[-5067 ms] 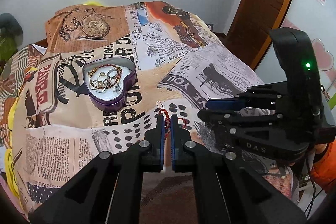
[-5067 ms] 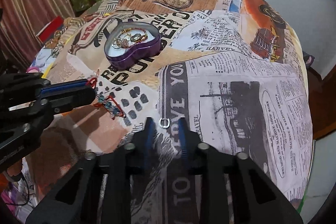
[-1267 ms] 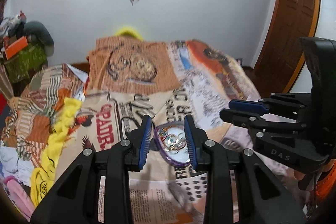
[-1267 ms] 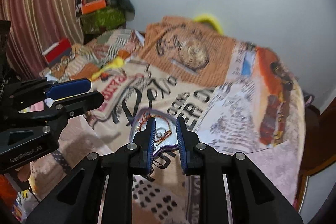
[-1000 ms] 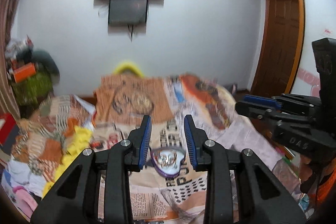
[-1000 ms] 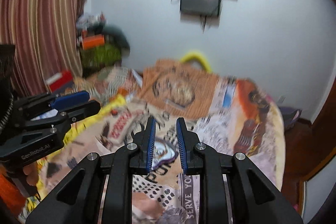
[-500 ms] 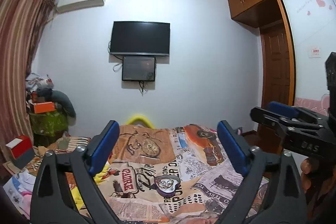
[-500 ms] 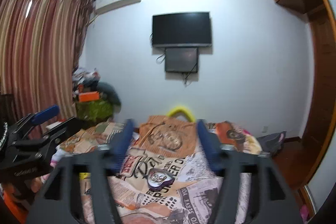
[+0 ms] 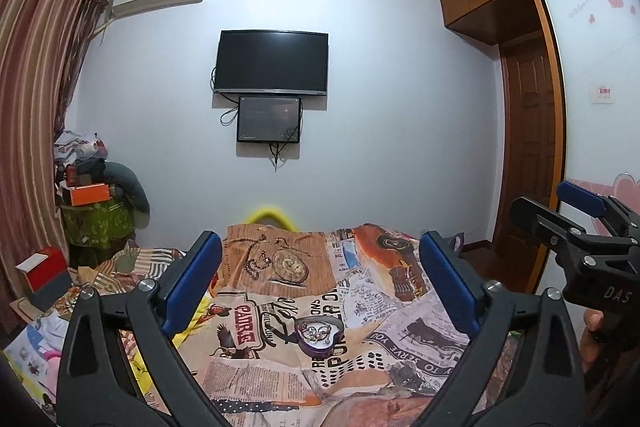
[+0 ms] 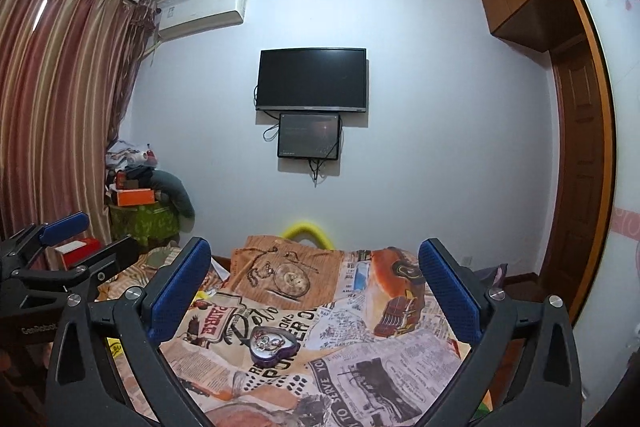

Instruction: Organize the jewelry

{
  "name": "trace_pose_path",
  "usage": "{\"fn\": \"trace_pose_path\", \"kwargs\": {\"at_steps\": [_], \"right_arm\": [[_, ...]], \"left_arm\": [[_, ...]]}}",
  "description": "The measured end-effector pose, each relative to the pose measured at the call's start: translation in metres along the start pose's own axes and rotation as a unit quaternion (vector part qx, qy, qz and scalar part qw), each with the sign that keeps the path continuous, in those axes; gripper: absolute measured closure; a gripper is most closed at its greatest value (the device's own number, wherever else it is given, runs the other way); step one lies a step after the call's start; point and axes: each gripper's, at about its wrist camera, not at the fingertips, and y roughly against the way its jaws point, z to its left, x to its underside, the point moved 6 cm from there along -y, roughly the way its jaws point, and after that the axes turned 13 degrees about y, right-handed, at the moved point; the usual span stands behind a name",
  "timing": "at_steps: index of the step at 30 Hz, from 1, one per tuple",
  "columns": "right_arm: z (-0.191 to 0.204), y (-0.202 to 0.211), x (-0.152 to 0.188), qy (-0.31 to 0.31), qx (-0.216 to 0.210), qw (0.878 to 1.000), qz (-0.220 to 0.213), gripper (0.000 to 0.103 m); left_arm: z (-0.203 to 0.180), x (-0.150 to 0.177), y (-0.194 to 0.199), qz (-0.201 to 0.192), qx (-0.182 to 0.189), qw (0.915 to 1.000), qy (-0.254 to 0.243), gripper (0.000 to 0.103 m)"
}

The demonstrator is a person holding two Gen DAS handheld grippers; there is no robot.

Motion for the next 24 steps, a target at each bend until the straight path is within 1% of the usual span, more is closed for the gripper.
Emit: {"fn": "trace_pose_path", "kwargs": {"at_steps": [13,24], "right_arm": [[-0.005,0.006,0.011,-0.006,-0.005,1.0,0.017,0.0],[-0.007,0.007,0.012,-0.01,-0.01,0.999,0.03,0.0]], "left_arm": [[0.003,0.009,-0.011,0.019,0.0,0.9998,0.004,0.004],[0.006,0.015,-0.019,0.03,-0.003,0.9995,0.007,0.003]]}}
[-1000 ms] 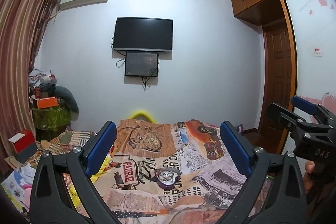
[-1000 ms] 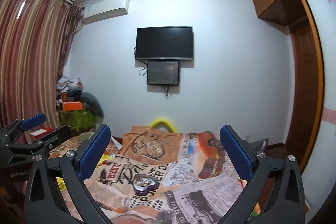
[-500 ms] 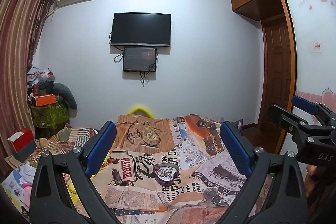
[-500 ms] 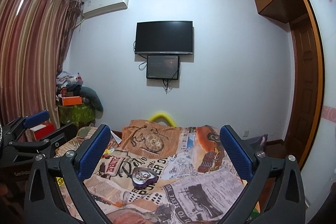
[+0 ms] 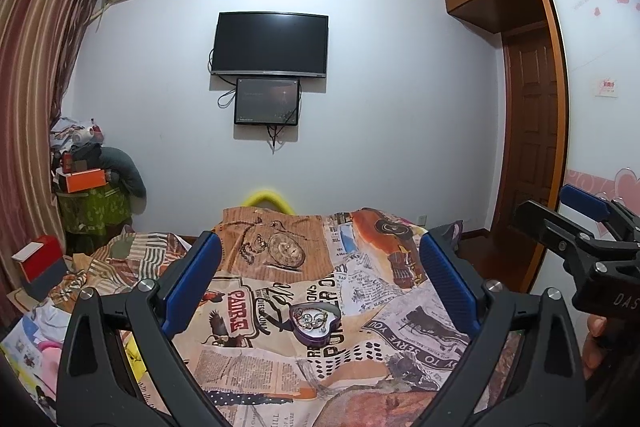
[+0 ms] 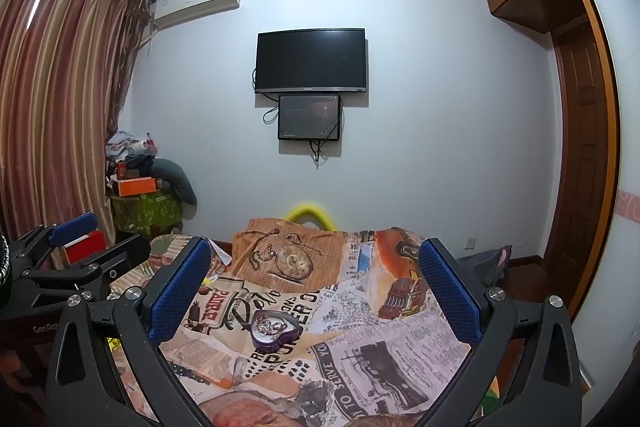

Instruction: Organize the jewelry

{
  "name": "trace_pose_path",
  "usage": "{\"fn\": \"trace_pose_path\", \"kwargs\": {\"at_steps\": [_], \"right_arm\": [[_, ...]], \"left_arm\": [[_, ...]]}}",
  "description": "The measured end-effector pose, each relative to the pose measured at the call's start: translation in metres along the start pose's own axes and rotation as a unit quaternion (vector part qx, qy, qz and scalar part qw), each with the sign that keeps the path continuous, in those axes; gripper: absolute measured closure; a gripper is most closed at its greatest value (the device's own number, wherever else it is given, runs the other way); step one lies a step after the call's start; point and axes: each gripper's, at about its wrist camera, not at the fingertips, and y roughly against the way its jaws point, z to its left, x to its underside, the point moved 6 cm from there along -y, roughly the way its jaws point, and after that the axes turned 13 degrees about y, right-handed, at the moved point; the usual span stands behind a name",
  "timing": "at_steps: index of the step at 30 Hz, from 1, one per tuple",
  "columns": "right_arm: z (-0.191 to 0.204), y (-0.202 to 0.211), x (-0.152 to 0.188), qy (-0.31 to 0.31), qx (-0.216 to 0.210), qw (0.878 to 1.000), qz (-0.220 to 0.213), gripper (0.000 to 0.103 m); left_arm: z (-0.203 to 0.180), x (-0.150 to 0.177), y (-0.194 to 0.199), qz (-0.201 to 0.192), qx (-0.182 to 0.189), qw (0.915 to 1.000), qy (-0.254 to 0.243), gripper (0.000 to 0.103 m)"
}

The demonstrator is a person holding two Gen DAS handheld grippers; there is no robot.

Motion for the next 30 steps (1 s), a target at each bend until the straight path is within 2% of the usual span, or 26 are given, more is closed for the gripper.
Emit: {"fn": "trace_pose_path", "kwargs": {"at_steps": [30], "right_arm": [[-0.003,-0.004,0.005,-0.002,0.0,1.0,0.016,0.0]], "left_arm": [[0.007,0.009,-0.018,0.03,0.017,0.9993,0.016,0.004]]}}
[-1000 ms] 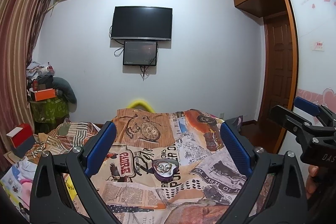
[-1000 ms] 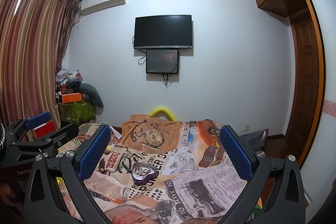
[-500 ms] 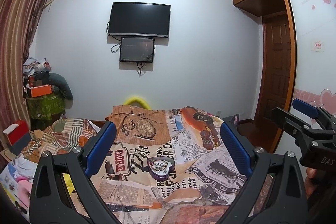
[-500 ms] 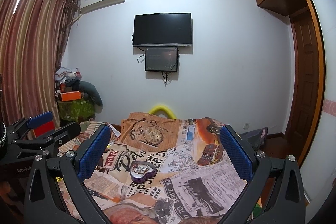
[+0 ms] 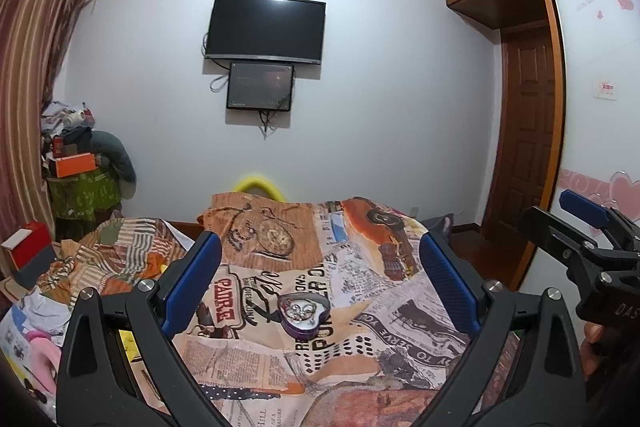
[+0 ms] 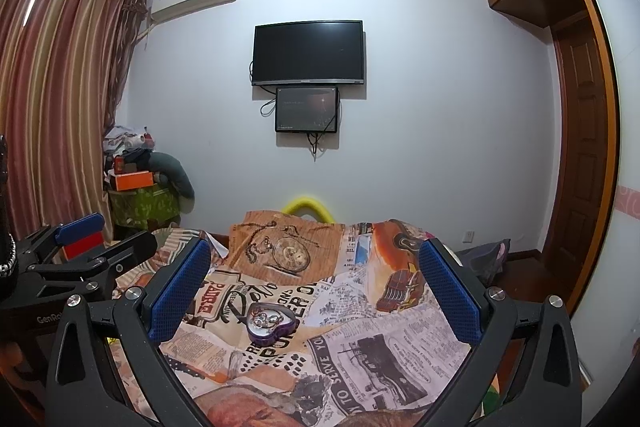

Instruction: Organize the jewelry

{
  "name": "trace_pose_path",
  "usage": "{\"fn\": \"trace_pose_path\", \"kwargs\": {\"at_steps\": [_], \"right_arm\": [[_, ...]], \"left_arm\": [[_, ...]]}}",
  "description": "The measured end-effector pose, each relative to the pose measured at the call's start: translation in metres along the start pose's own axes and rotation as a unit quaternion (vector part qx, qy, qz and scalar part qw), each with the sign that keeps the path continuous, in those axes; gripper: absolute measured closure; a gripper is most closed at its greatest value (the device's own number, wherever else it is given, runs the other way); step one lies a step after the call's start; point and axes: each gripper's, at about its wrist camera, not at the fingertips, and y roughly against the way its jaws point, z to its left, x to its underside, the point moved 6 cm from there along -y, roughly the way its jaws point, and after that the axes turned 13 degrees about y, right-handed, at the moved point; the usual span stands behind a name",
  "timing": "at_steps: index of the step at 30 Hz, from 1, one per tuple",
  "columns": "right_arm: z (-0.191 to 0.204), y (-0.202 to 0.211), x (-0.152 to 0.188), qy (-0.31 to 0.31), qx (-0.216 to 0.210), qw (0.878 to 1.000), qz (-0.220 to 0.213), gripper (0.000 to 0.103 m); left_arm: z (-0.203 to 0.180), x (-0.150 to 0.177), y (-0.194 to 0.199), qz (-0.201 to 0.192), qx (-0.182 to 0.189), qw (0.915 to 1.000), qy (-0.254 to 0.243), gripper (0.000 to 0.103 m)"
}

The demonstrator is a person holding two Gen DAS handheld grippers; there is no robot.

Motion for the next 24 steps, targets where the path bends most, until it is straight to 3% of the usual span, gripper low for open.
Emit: {"fn": "trace_pose_path", "kwargs": {"at_steps": [24], "right_arm": [[0.0001,-0.0055,0.004,0.0,-0.002,1.0,0.005,0.0]], "left_arm": [[0.0051,0.0061,-0.0053,0.005,-0.007,1.0,0.005,0.004]]}}
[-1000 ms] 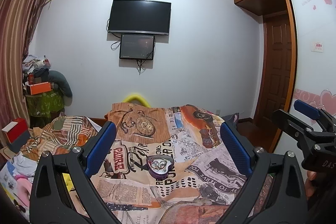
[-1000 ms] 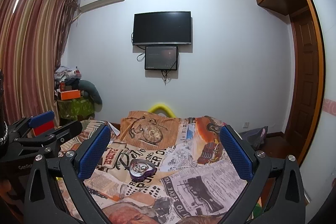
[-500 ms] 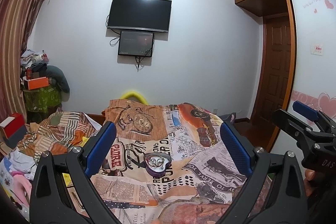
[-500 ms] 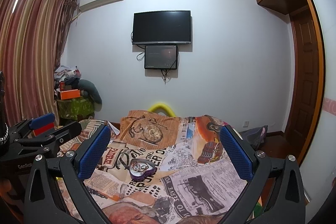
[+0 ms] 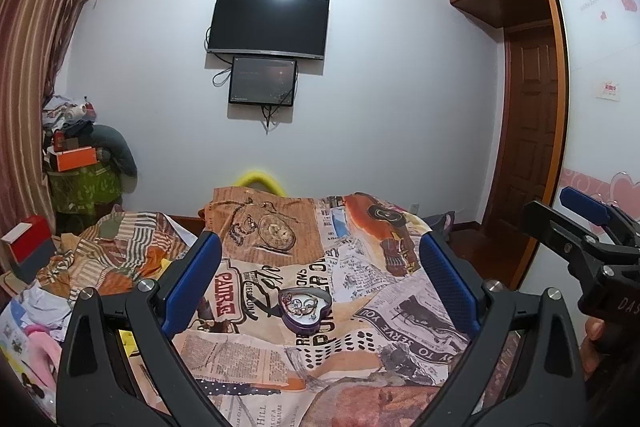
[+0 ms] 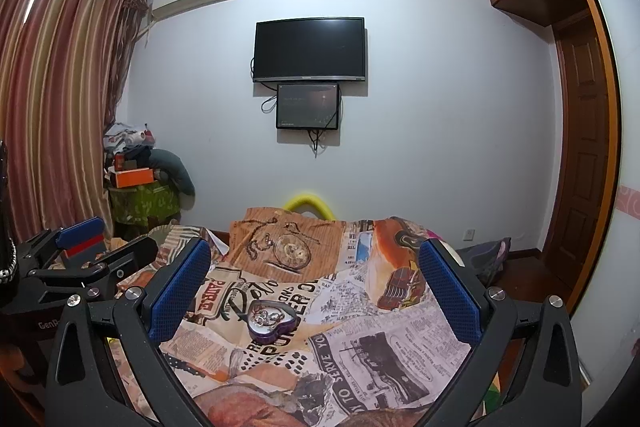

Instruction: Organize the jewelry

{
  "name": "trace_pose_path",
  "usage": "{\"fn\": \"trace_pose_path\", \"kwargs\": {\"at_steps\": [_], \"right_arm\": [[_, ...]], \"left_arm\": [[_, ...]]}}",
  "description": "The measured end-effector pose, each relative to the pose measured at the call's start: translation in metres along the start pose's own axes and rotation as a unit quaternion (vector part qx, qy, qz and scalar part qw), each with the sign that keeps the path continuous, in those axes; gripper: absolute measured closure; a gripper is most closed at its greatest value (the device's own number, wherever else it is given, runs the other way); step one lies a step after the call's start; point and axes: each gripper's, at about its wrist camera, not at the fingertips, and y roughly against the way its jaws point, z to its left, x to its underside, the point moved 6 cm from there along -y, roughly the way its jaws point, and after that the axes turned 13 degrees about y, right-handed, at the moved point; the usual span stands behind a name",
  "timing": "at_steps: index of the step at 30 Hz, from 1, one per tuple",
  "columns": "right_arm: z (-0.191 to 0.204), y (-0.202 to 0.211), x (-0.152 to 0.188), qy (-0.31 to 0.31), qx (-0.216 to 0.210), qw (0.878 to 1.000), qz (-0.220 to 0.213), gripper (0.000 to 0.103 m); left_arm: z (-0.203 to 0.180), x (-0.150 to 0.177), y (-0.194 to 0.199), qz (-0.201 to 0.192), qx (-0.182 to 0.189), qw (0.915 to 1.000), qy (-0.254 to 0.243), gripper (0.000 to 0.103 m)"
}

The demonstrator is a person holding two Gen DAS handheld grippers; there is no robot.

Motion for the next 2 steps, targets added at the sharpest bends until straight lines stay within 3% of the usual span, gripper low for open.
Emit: {"fn": "trace_pose_path", "kwargs": {"at_steps": [2], "right_arm": [[0.0006,-0.0012,0.0006,-0.001,-0.001,1.0,0.001,0.0]], "left_arm": [[0.0013,0.0007,-0.0019,0.002,0.0,1.0,0.0,0.004]]}}
